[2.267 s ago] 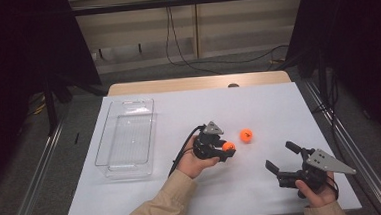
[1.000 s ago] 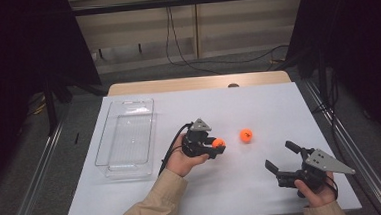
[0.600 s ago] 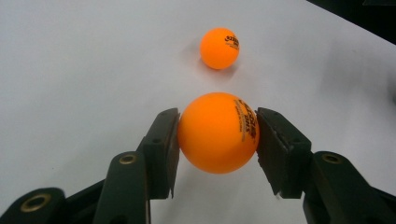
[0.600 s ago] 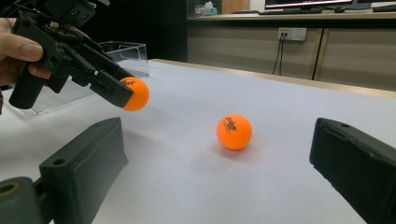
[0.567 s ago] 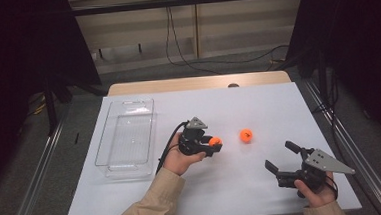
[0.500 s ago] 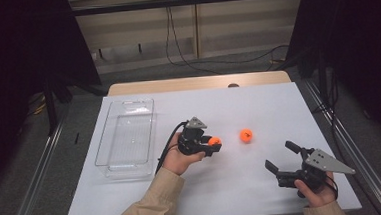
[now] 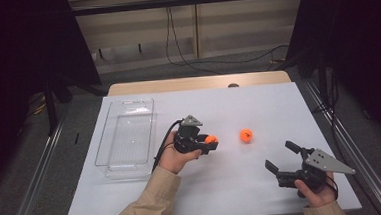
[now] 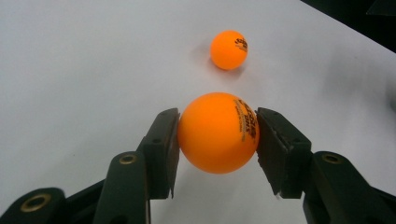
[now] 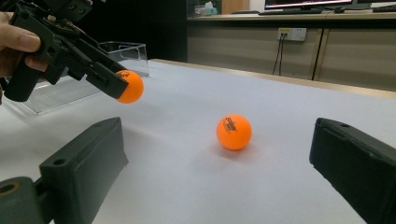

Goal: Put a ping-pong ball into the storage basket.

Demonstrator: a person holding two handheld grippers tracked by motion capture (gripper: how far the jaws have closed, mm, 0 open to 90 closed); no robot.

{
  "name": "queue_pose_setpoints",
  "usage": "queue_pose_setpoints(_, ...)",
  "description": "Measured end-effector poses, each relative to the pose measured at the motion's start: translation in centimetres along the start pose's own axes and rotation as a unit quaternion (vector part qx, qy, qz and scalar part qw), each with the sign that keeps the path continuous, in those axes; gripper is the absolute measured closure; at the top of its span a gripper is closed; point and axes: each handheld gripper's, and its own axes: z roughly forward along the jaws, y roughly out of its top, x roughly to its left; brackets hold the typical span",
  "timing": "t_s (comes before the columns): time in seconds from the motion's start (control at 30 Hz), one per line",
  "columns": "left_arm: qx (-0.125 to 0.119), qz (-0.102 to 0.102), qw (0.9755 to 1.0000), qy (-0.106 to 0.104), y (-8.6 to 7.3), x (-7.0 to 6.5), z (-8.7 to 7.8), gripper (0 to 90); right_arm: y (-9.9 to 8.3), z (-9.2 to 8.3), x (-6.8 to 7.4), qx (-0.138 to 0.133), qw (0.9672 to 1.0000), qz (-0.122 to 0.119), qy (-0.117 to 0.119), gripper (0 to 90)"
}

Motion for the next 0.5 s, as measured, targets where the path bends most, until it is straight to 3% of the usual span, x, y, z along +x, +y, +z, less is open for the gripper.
queue_pose_setpoints(0.5, -0.010, -0.011, 0.9999, 0.009, 0.3, 0.7, -1.3, 50.9, 0.0, 0.0, 0.0, 0.001, 1.0000, -0.002, 0.002, 3.2)
